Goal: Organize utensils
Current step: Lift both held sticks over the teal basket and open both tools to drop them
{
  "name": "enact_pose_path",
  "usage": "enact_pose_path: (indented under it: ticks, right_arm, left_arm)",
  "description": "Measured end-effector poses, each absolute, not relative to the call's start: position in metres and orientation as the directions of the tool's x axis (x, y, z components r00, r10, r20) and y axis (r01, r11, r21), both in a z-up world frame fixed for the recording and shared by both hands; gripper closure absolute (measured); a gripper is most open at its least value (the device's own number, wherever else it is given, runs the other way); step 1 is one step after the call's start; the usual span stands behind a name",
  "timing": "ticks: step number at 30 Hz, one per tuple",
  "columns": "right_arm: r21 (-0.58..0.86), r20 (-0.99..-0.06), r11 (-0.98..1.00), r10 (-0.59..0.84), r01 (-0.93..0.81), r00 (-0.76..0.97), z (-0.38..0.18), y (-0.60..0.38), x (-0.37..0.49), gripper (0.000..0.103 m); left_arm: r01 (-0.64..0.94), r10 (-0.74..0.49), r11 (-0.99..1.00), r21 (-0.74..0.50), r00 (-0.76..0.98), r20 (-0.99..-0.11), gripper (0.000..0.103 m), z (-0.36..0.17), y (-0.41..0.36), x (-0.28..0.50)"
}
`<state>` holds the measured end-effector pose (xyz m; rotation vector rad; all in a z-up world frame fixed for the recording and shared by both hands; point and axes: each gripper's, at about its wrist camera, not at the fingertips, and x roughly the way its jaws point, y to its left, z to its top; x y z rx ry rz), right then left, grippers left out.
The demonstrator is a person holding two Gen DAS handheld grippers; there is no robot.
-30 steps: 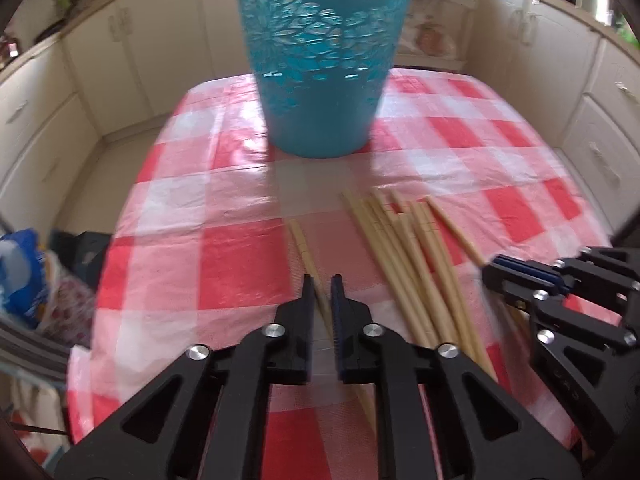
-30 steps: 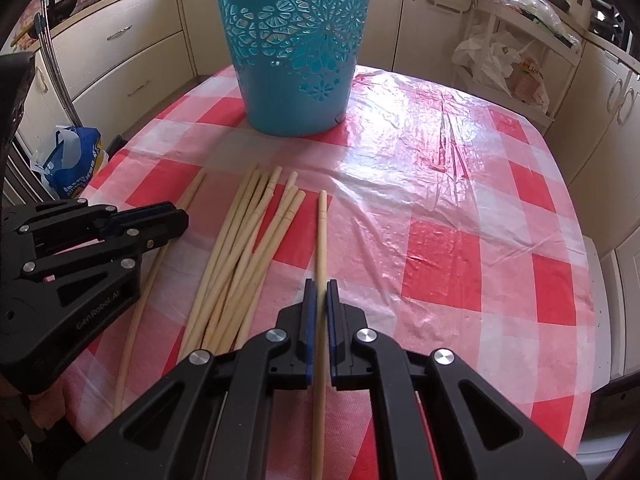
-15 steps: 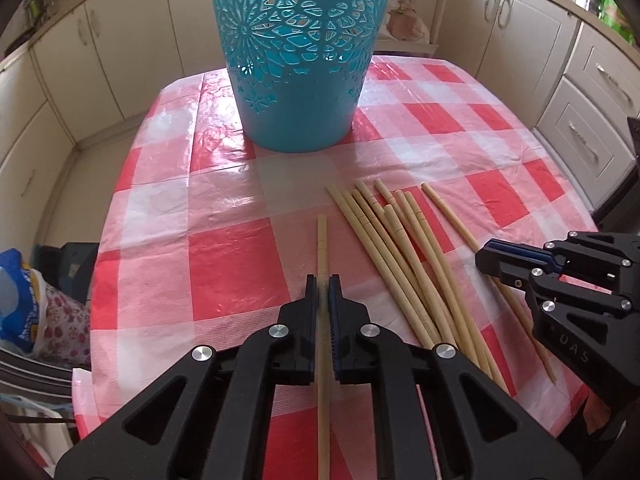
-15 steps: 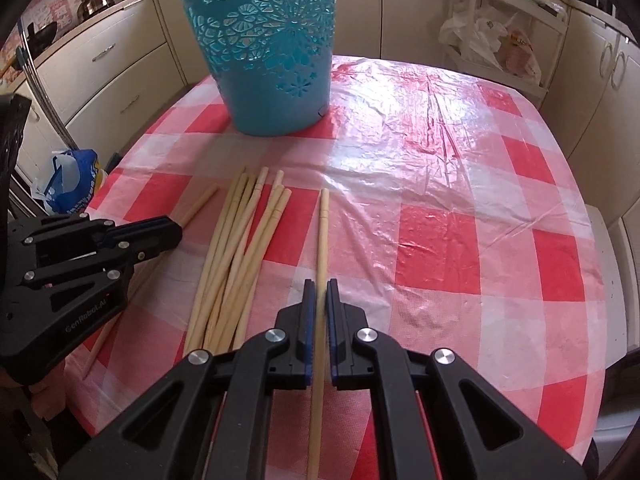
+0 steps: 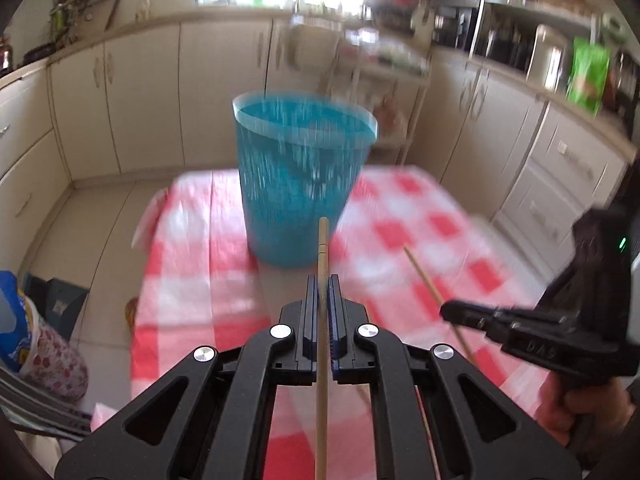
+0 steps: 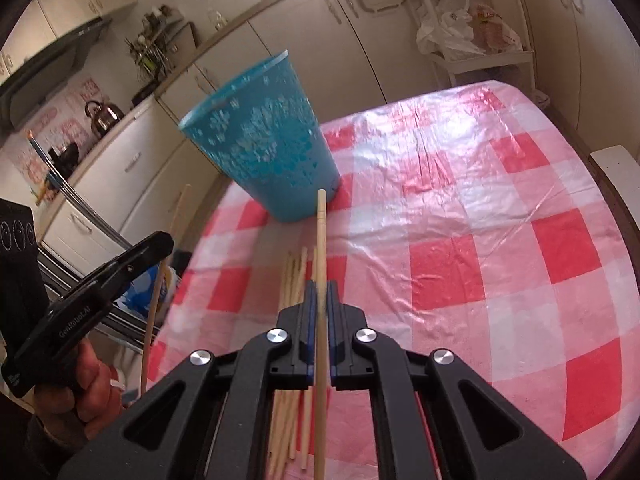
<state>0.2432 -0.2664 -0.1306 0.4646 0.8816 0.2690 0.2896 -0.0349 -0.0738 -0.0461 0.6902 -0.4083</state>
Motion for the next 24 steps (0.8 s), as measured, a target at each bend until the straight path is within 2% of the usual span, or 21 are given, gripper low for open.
enact_pose_path:
  ticks: [7, 15, 19, 24]
  right_arm:
    - [0.541, -0.491, 0.831, 0.440, -0.133, 0.752, -0.060, -0.265, 0.269, 0.097]
    - [0.542, -0.303, 0.818, 0.406, -0.194, 0.862, 0.009, -0.239, 0.360, 0.097]
    - [0.529, -0.264, 0.827, 0.374, -0.190, 0.889, 0.019, -0.230, 0.399, 0.097]
    - [0.499, -0.316, 0.852, 0.346, -0.156, 0.883, 0.002, -0.222, 0.434, 0.097]
  left_arm:
    - [0.340, -0.429, 0.901, -0.268, 0.790, -0.438, 0.099, -0.011, -0.017, 0.317]
    - [0.338, -0.430, 0.886, -0.317, 0.855, -0.290, 0.098, 0.034, -0.020, 0.376]
    - [0.321, -0.410, 0.882, -0.344, 0.884, -0.225, 0.098, 0.041, -0.022, 0.409]
    - [0.269, -0.365, 0.877, -0.397, 0.911, -0.190, 0.098, 0.033, -0.020, 0.444]
